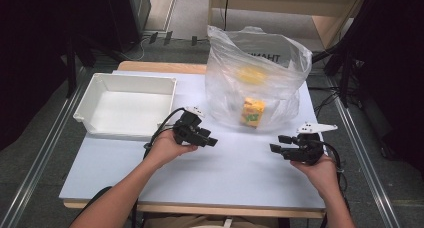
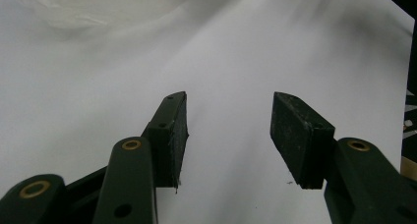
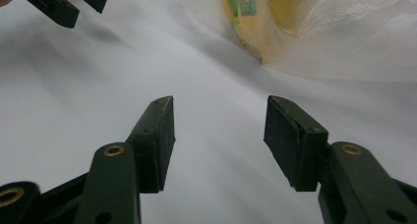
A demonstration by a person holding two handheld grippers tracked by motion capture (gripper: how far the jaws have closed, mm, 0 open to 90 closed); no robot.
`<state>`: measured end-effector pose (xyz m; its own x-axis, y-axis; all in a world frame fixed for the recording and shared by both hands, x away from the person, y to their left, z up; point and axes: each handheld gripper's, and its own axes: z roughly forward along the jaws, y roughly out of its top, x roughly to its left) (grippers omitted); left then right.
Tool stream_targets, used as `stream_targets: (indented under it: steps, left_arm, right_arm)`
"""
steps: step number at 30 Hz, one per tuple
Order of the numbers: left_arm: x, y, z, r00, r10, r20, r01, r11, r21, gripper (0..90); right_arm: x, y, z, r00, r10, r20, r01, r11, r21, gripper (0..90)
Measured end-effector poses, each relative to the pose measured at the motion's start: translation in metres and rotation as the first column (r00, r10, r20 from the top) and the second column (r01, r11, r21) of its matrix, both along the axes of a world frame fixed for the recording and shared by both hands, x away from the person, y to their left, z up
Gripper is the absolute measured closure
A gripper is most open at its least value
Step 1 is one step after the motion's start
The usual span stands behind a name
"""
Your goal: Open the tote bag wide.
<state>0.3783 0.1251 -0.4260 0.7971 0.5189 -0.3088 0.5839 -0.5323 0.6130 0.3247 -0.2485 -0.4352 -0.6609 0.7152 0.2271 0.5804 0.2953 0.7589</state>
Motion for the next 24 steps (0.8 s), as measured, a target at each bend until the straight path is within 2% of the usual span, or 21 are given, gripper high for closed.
stream_targets:
  steps: [11,17,24]
  left_arm:
    - [0.000,0.000,0.002,0.9999,0.004,-0.010,-0.004,0.9999,-0.011,54.5]
    - [-0.001,0.001,0.006,0.9994,0.032,0.009,-0.032,0.9995,-0.004,60.8]
    - [-0.002,-0.001,0.012,0.9973,0.074,-0.006,-0.074,0.9969,-0.027,62.6]
  right_arm:
    - [0.000,-0.003,0.000,1.0000,0.005,-0.002,-0.005,0.9999,-0.010,47.8]
    - [0.000,-0.005,0.002,0.9999,-0.011,0.005,0.011,0.9999,-0.003,48.0]
    - [-0.002,-0.010,0.006,0.9991,-0.043,0.003,0.043,0.9990,0.011,51.4]
